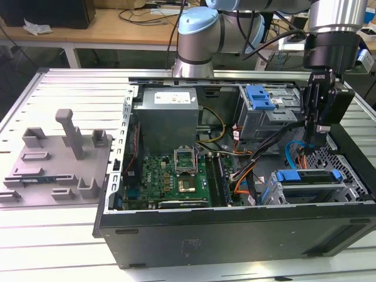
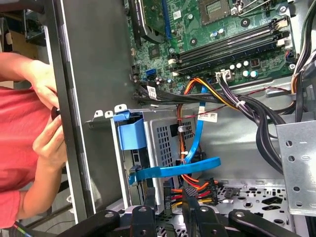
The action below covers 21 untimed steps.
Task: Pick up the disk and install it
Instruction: 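Insert the first disk wire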
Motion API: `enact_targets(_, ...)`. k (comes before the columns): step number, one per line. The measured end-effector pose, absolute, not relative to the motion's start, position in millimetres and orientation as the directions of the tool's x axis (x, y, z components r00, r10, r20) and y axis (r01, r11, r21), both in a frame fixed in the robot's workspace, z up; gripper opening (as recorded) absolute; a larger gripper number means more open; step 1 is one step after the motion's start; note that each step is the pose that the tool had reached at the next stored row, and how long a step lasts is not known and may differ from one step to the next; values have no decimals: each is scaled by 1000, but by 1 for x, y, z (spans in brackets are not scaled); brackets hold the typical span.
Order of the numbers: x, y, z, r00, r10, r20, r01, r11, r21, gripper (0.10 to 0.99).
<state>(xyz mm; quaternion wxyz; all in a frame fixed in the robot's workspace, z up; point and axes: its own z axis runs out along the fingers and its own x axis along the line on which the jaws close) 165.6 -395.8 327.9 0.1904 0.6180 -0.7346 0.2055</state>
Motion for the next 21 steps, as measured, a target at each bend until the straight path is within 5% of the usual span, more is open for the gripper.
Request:
enact_targets(13,164,-391,326,-158,-829,537,-987,145,-65,349)
enact_targets(21,166,-391,326,-126,-831,542,-991,128,-35,349)
